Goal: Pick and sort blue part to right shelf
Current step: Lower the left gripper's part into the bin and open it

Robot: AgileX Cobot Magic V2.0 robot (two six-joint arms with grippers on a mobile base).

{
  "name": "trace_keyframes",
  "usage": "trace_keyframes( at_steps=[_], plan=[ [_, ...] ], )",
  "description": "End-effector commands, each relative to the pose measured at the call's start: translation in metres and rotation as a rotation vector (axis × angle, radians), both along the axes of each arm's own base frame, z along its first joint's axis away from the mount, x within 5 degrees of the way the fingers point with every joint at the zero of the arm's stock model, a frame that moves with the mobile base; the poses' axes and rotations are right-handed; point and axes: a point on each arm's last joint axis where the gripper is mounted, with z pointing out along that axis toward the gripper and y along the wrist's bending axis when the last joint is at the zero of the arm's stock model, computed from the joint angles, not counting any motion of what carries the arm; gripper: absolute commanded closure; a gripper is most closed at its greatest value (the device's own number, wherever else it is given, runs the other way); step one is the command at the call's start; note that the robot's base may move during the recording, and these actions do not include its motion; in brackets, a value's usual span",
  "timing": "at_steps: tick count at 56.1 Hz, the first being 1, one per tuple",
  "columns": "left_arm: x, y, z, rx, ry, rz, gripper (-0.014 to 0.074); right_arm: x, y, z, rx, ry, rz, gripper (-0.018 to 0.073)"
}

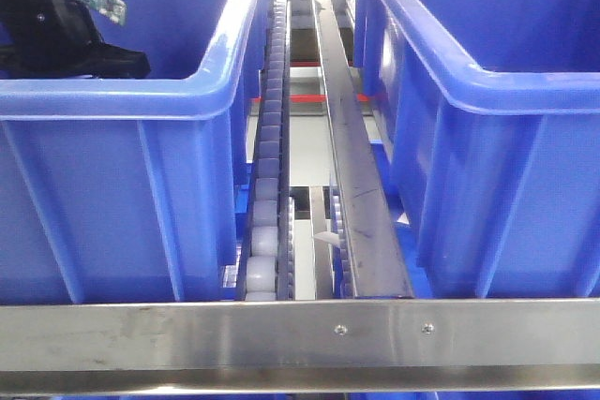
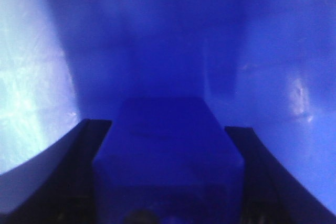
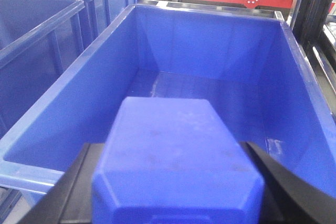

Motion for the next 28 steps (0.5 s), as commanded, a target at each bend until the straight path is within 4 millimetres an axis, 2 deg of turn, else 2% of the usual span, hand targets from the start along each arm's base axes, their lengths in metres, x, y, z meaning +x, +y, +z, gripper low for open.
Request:
trace_keyframes(
  at_steps=[1,12,18,28],
  plan=[
    [0.000,-0.004,0.024,-0.026,-0.081,-0.003,0.0153,-0.001,0.002,0.016,-0.012,-0.104,0.020,0.0323],
    [-0.003,-0.003,0.031,-0.029,-0.092,-0.004,-0.0091,-0.001,0.002,0.016,-0.012,-0.103,0.020,0.0323],
    [-0.006,-0.002,0.044,-0.037,-0.129,-0.004,-0.0103,-0.001,0.002,0.016,-0.012,-0.103,0.020,0.0323],
    [-0.028,0.003,0.091,-0.061,-0.239,-0.004,-0.0096,-0.001,0.002,0.016,-0.012,-0.103,0.020,0.0323]
  ],
)
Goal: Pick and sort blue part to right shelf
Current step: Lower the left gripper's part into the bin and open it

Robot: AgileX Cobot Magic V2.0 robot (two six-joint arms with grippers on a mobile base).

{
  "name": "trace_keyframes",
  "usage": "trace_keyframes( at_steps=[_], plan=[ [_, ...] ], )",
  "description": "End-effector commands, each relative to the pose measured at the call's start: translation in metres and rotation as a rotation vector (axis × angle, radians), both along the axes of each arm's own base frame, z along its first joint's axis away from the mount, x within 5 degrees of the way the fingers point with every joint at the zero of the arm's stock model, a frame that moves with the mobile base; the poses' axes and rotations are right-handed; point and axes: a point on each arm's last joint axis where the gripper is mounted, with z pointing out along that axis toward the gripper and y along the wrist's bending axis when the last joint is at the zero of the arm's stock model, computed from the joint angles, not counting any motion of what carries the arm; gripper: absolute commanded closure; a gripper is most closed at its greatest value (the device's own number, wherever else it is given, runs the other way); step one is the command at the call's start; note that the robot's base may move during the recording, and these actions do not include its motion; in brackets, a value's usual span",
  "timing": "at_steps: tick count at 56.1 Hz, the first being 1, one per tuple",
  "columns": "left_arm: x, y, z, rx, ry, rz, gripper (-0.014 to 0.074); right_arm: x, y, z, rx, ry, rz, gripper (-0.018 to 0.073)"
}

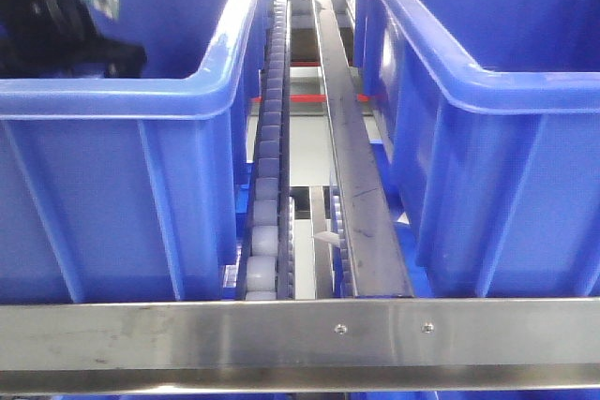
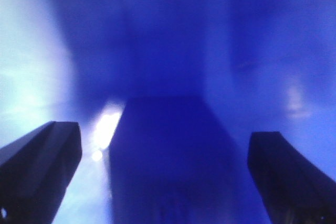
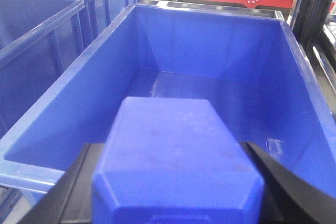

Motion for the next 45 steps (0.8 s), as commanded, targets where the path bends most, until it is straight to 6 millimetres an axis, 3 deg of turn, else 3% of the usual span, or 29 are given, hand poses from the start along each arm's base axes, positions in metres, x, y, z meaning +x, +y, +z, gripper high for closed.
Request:
trace_keyframes(
  at_steps=[1,12,19,32,45],
  plan=[
    [-0.022,0.002,0.067,-0.049,-0.190,-0.003,-0.0096,-0.001,0.002,0.016,-0.012,-0.103,0.020,0.0323],
    [-0.072,0.013,0.107,-0.076,-0.332,-0.002,-0.0087,-0.001,0.002,0.016,-0.012,-0.103,0.020,0.0323],
    [-0.111,0.022,0.121,-0.095,-0.418,0.000,0.0008,-0.001,0.002,0.016,-0.012,-0.102,0.019,0.0323],
    [-0.183,0.038,0.122,-0.127,-0.548,0.007,0.0253,-0.001,0.002,0.016,-0.012,-0.101,0.019,0.0323],
    [-0.249,0.053,0.111,-0.165,-0.719,0.011,0.0440,-0.001,0.001,0.015,-0.015,-0.092,0.014,0.0323]
  ],
)
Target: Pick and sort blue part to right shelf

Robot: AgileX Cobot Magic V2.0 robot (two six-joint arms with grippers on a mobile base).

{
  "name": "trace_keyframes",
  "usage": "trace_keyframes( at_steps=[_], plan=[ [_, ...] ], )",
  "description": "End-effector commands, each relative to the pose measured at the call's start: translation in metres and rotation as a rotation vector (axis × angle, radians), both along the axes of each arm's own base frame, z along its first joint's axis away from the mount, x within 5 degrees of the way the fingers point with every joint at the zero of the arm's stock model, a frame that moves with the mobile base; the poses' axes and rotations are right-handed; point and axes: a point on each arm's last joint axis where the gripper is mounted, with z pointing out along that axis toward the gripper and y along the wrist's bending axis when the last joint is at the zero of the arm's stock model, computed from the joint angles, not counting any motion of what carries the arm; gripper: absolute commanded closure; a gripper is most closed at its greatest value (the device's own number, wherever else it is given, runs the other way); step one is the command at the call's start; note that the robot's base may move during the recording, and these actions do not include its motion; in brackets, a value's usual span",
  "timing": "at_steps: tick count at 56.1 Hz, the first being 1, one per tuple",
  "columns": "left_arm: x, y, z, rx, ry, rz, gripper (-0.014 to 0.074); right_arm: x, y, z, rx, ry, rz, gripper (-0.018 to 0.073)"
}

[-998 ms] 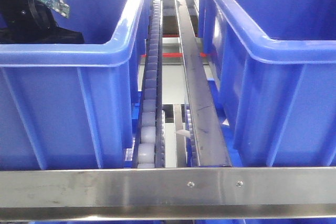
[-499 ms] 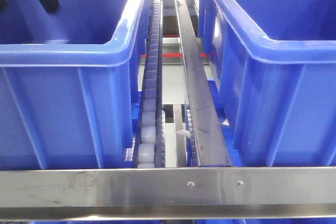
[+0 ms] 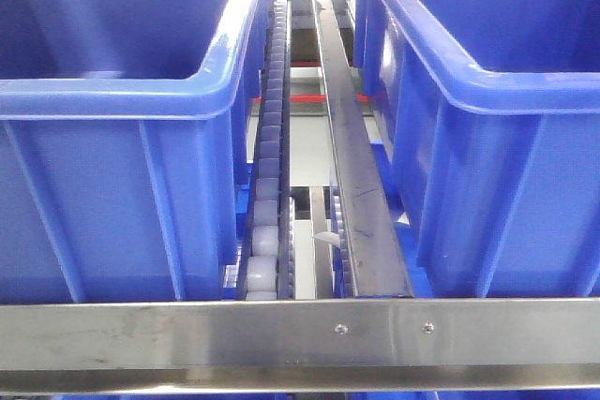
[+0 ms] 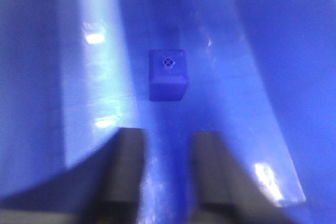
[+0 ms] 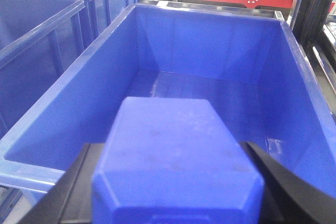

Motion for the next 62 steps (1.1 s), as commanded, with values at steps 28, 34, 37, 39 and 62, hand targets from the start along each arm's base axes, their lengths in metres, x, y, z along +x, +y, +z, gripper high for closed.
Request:
trace_keyframes(
  at_steps=[28,34,37,39,62],
  plan=[
    [-0.125,0.027,-0.024,-0.128,-0.486,0.014,0.0469,0.023,0.004,0.054,0.078,0.163,-0.101,0.0323],
    [-0.132,0.029,-0.029,-0.123,-0.507,0.015,0.0469,0.041,0.011,0.071,0.071,0.252,-0.129,0.0323],
    [-0.132,0.030,-0.032,-0.112,-0.509,0.016,0.0470,0.053,0.017,0.078,0.057,0.301,-0.144,0.0323],
    [-0.133,0.030,-0.032,-0.111,-0.507,0.016,0.0470,0.061,0.020,0.082,0.047,0.326,-0.151,0.0323],
    [-0.132,0.030,-0.033,-0.103,-0.500,0.017,0.0470,0.155,0.061,0.098,-0.115,0.589,-0.149,0.0323]
  ],
)
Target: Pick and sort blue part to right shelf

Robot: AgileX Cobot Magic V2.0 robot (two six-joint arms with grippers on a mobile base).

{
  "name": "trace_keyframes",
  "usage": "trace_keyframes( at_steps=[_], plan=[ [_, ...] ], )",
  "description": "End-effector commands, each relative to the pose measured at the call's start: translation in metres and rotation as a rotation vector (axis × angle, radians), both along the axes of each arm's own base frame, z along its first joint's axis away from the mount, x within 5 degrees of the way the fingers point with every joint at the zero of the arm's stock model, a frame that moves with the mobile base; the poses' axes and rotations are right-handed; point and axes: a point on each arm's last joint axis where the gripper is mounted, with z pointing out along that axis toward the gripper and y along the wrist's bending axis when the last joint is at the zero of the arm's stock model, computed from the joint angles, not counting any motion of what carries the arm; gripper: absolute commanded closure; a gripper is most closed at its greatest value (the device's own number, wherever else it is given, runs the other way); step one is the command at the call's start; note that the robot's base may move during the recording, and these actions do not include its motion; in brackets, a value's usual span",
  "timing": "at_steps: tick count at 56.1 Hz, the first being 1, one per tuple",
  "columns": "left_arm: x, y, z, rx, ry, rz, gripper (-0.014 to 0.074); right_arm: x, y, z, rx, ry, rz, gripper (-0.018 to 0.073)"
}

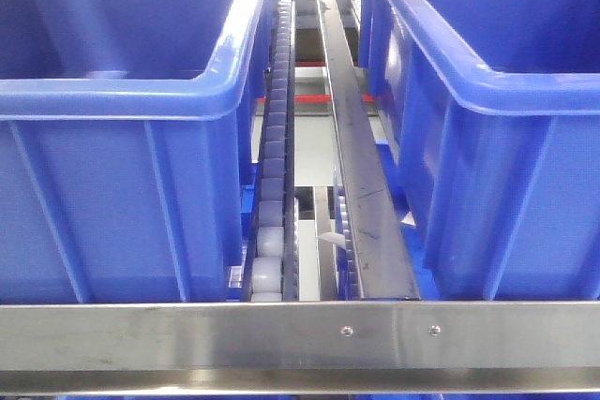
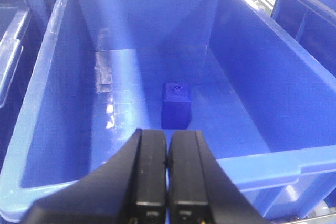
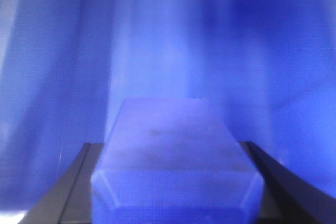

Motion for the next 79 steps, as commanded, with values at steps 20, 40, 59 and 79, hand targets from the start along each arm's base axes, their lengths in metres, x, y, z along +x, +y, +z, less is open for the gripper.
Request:
trace_keyframes(
  at_steps=[20,40,59,79],
  plan=[
    [0.000,0.000,0.015,-0.023,-0.083,-0.006,0.0471,0.090,-0.040,-0.013,0.032,0.052,0.061,0.0323],
    [0.000,-0.001,0.015,-0.032,-0.081,-0.009,0.0471,0.172,-0.048,-0.085,-0.017,0.058,0.053,0.0323],
    [0.000,-0.001,0.015,-0.032,-0.081,-0.009,0.0471,0.196,-0.050,-0.129,-0.053,0.186,0.067,0.0316],
    [0.000,-0.001,0.015,-0.032,-0.081,-0.009,0.0471,0.193,-0.050,-0.115,-0.053,0.212,0.075,-0.0056]
  ],
)
